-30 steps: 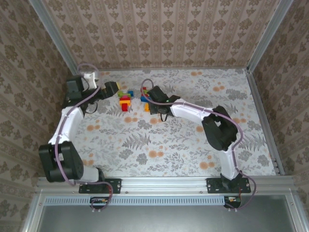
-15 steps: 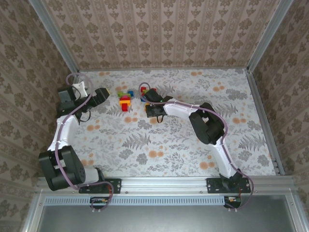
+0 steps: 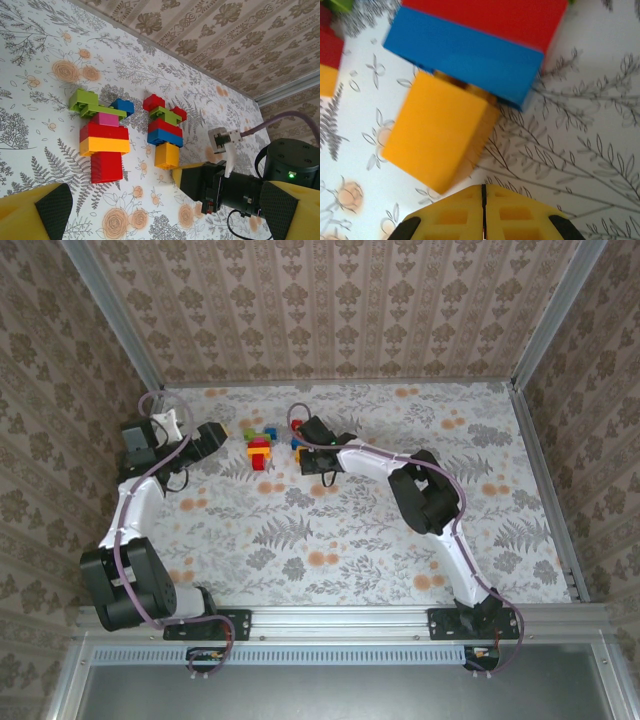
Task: Assemble a carrot with lego
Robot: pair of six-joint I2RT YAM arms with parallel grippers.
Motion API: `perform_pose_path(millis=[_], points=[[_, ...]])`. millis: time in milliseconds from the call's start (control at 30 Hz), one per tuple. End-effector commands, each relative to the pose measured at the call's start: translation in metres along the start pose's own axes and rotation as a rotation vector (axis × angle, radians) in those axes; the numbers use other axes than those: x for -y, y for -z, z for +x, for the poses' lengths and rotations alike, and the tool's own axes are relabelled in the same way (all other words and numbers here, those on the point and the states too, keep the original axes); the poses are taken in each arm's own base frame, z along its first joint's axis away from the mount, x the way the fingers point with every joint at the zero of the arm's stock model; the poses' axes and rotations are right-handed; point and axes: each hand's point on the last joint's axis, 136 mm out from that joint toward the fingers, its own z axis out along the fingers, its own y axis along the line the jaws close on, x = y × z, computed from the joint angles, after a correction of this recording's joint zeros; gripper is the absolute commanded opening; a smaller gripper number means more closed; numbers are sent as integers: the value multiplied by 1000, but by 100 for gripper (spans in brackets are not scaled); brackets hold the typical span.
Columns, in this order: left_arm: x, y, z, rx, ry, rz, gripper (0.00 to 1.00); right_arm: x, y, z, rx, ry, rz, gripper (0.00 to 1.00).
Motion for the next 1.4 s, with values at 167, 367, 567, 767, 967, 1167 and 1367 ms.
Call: perform_pose_path(millis=[167,367,567,767,967,1167,1367], points=[[6,10,-11,64,-114,-37,100,29,121,16,140,6,-6,9],[-25,27,-11,205,-206,-257,100,97,233,34,331,47,204,18],[-74,47,5,408,-352,-573,100,189,307,42,596,-13,550,59],[-129,5,50,235,-352,-630,100,245,277,49,601,35,655,90],[-115,7,39,341,-459,-599,100,267,235,59,583,53,706,91],[-116,-15,47,332,-575,-585,100,274,237,43,721,23,685,91],[-118,-28,52,308,-625,-604,100,284,246,42,806,14,646,89]])
